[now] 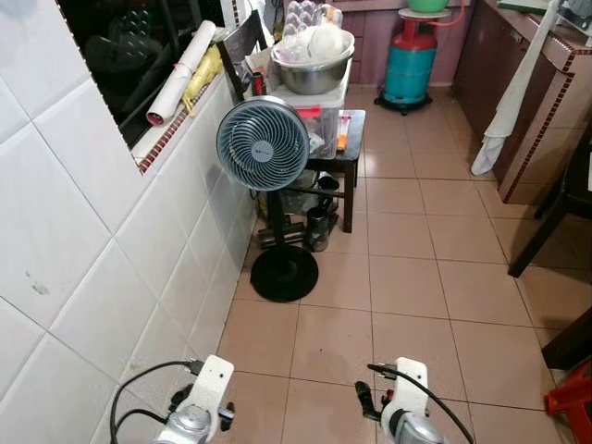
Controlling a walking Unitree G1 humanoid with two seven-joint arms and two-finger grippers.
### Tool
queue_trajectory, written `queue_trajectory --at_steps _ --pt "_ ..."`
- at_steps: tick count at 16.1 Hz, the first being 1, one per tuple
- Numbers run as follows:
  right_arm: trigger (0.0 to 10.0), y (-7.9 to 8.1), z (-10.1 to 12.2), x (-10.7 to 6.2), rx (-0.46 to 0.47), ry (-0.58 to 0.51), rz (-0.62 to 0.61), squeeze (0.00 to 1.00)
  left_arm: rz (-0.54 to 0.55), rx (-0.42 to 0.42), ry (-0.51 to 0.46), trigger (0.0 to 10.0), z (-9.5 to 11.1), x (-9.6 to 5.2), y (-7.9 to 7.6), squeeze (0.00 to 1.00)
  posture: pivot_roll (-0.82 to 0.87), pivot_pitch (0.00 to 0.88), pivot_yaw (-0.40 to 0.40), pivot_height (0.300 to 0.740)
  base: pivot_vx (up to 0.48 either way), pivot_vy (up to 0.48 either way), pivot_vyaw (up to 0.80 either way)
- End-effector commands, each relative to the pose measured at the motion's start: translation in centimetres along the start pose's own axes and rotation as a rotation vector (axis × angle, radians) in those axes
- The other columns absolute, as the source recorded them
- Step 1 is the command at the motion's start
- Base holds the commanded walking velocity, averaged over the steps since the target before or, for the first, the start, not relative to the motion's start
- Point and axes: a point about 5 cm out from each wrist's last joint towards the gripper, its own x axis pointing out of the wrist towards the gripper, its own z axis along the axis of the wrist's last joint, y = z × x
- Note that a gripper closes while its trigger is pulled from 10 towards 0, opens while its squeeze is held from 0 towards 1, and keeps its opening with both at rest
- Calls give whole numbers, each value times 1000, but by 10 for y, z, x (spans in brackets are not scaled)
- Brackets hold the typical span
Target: Setting the table
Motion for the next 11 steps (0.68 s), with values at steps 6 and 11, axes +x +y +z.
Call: queue_trajectory --at_steps 6,11 --pt "10000 -2 4 0 -88 3 19 0 1 -69 8 10000 1 0 -6 0 36 0 14 740 0 0 0" --pt "10000 1 4 1 -106 12 30 0 9 -76 10 10000 2 0 -8 0 41 0 13 740 0 0 0"
